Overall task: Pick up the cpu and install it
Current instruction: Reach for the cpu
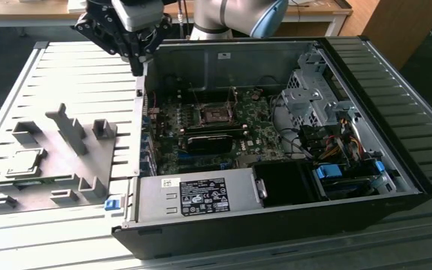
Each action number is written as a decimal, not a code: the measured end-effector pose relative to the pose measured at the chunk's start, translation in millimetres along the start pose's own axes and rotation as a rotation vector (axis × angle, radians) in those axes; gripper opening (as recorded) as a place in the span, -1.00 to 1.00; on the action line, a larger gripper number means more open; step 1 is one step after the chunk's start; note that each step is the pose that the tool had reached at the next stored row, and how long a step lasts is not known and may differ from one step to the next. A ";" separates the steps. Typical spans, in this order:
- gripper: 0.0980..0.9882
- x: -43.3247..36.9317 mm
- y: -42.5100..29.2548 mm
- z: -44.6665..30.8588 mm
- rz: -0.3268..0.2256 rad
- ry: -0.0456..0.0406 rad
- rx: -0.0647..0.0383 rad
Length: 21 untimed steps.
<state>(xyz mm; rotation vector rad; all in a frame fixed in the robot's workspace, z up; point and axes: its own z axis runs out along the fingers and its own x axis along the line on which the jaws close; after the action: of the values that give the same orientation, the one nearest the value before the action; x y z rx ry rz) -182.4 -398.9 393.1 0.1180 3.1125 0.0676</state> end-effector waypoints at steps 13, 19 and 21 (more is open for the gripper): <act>-0.98 7.2 -0.6 -0.1 0.000 -0.0001 0.000; -0.98 10.5 -0.8 -0.3 0.000 0.0000 0.000; -0.98 11.7 -0.9 -0.3 0.000 -0.0001 0.000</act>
<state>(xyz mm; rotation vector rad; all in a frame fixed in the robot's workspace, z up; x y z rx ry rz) -194.1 -398.9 393.0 0.1179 3.1124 0.0677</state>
